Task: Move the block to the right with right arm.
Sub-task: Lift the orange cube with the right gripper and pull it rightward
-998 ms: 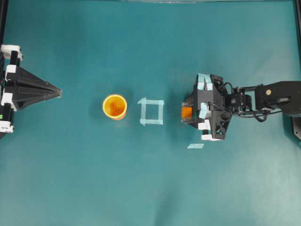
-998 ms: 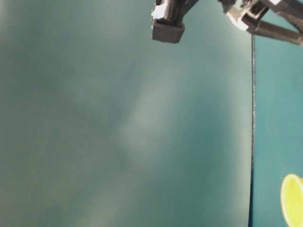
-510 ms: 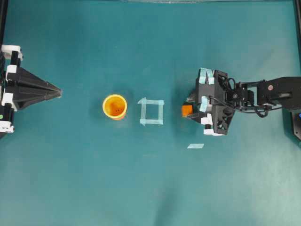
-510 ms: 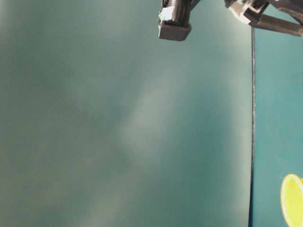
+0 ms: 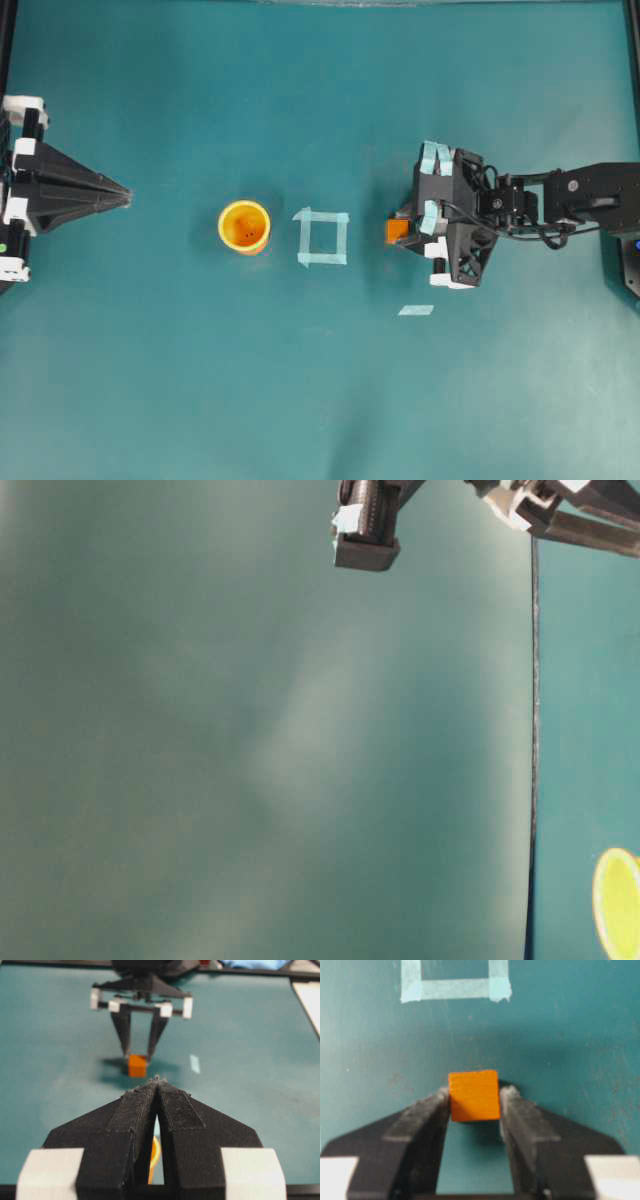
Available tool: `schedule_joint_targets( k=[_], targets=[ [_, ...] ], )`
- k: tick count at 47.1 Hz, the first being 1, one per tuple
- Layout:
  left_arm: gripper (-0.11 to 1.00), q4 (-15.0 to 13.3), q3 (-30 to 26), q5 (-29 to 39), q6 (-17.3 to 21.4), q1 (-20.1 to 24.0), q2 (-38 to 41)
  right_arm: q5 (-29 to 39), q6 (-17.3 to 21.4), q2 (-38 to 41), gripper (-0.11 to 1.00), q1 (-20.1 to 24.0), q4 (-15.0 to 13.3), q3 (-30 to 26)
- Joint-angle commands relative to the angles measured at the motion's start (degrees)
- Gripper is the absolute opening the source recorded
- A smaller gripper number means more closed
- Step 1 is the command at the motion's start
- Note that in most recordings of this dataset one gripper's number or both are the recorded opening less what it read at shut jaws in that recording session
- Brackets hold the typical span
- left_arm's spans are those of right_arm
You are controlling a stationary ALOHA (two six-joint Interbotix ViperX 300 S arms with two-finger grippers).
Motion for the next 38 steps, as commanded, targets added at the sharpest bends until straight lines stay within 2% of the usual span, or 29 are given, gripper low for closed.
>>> schedule_joint_targets(
  k=[1,8,21,38],
  targets=[
    [0.0,0.1,-1.7,-0.5,0.1,0.0,0.4,0.4,0.3,-0.8,0.42,0.5,0.1,-1.1],
    [0.0,0.1,-1.7,-0.5,0.0,0.0,0.4,4.2,0.4,-3.0,0.4,1.4,0.1,-2.7],
    [0.0,0.1,-1.8,-0.5,0.0,0.0,0.4,17.3,-0.5,-12.5,0.4,1.4,-0.2,-7.0],
    [0.0,0.1,-1.8,-0.4,0.0,0.1,0.4,27.6,0.0,-24.5,0.4,1.4,-0.2,-6.8]
  ],
)
